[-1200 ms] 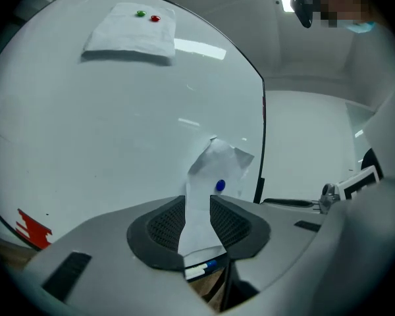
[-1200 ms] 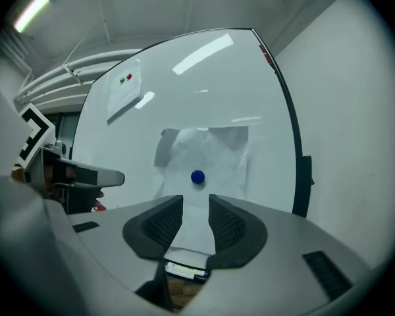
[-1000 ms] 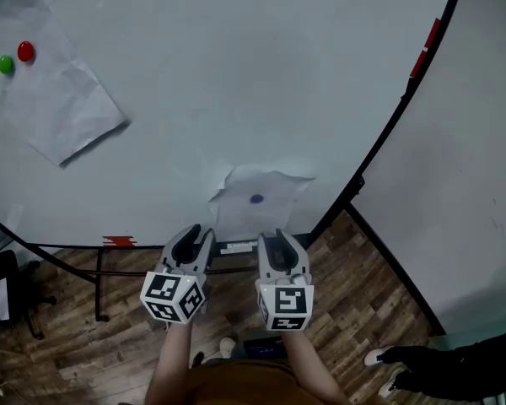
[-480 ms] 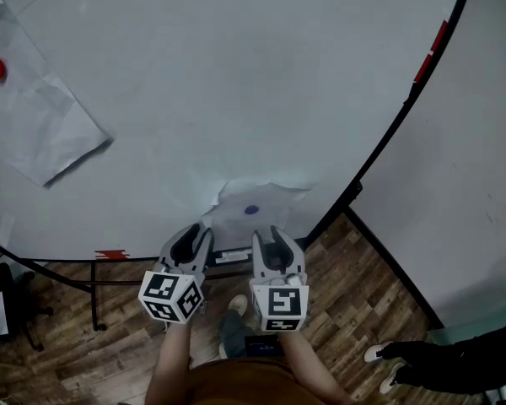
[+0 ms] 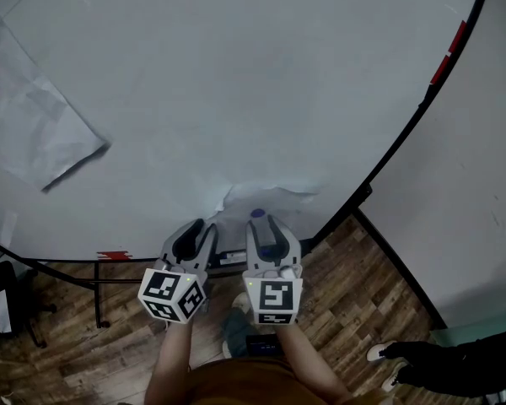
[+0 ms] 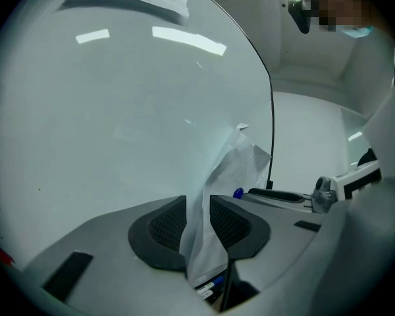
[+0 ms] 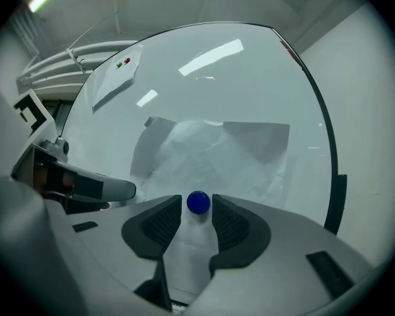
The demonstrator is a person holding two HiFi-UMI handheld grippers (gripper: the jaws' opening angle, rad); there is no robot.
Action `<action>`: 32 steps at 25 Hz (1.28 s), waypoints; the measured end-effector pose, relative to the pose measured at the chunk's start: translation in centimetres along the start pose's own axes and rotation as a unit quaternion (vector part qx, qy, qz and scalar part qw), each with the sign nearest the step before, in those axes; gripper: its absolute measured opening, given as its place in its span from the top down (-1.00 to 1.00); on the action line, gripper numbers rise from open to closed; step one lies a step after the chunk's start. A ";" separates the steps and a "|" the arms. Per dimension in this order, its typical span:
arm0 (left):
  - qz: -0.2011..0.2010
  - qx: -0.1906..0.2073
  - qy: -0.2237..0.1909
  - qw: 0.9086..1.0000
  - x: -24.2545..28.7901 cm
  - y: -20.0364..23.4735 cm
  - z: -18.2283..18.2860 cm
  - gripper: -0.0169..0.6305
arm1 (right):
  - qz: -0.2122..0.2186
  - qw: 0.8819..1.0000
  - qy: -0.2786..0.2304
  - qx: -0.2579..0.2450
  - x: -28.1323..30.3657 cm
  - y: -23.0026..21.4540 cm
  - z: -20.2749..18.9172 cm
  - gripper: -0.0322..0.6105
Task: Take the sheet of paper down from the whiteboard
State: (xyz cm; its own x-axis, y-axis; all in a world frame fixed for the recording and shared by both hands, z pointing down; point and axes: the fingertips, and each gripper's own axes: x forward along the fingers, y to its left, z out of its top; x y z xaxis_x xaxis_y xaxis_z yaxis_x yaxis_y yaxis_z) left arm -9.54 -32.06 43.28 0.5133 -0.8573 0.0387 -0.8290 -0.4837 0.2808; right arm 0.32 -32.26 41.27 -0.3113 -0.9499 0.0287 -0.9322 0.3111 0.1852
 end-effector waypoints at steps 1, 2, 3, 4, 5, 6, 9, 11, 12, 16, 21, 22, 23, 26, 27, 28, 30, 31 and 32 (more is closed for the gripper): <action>0.000 0.001 0.000 1.000 0.0 0.1 0.0 0.57 | 0.001 1.000 0.001 0.001 0.3 0.1 -0.1 0.45; 0.000 0.001 0.001 1.000 0.1 0.1 0.0 0.58 | 0.001 1.000 0.002 0.001 0.6 0.1 -0.1 0.44; -0.002 0.003 0.002 1.000 0.0 0.2 0.0 0.58 | 0.000 1.000 0.002 0.001 0.8 0.1 -0.1 0.44; -0.003 0.004 0.003 1.000 0.0 0.1 0.0 0.58 | -0.003 1.000 0.002 0.000 1.0 0.1 -0.2 0.44; -0.004 0.006 0.005 1.000 0.0 0.1 0.0 0.58 | -0.005 1.000 0.002 0.000 1.2 0.0 -0.2 0.44; -0.005 0.008 0.005 1.000 0.0 0.0 0.0 0.58 | -0.008 1.000 0.002 0.000 1.3 0.0 -0.2 0.44; -0.010 0.015 0.000 1.000 0.0 -0.3 0.3 0.58 | -0.017 1.000 0.000 -0.008 1.6 -0.1 -0.1 0.44; -0.014 0.016 -0.004 1.000 0.0 -0.4 0.5 0.58 | -0.022 1.000 -0.003 -0.016 1.7 -0.2 0.0 0.48; -0.016 0.014 -0.006 1.000 0.1 -0.5 0.6 0.58 | -0.023 1.000 -0.004 -0.019 1.7 -0.3 0.1 0.51; -0.037 0.017 -0.019 0.999 0.2 -1.5 1.2 0.58 | -0.026 0.999 -0.003 -0.025 1.7 -0.2 0.0 0.49; -0.039 0.022 -0.019 0.999 0.6 -1.8 1.4 0.59 | -0.035 0.999 -0.013 -0.029 1.6 -0.2 0.0 0.49; -0.037 0.024 -0.019 0.999 0.6 -1.7 1.5 0.59 | -0.037 0.999 -0.014 -0.027 1.6 -0.2 0.0 0.49; -0.034 0.028 -0.019 0.999 0.7 -1.6 1.6 0.60 | -0.038 0.999 -0.016 -0.025 1.7 -0.2 0.0 0.49; -0.032 0.033 -0.018 0.999 0.8 -1.6 1.8 0.73 | -0.040 0.999 -0.019 -0.018 1.7 -0.3 0.0 0.49; -0.031 0.034 -0.017 0.999 0.8 -1.6 1.8 0.75 | -0.042 0.999 -0.020 -0.018 1.7 -0.3 0.0 0.49; -0.030 0.034 -0.017 0.999 0.9 -1.5 1.8 0.75 | -0.043 0.999 -0.020 -0.018 1.7 -0.3 0.0 0.49; -0.023 0.036 -0.015 0.999 1.0 -1.4 1.8 0.78 | -0.045 0.999 -0.020 -0.020 1.6 -0.3 0.0 0.49; -0.019 0.036 -0.014 0.999 1.0 -1.3 1.8 0.84 | -0.044 0.999 -0.019 -0.021 1.6 -0.4 0.0 0.49; -0.017 0.035 -0.013 0.999 1.1 -1.2 1.8 0.85 | -0.043 0.999 -0.019 -0.023 1.6 -0.4 0.0 0.47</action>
State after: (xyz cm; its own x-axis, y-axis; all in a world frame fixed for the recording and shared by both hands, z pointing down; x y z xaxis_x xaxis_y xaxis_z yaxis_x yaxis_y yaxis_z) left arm -8.37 -32.69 41.25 0.5365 -0.8439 0.0044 -0.8249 -0.5234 0.2134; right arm 0.16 -33.94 41.28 -0.2378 -0.9710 -0.0256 -0.9467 0.2258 0.2298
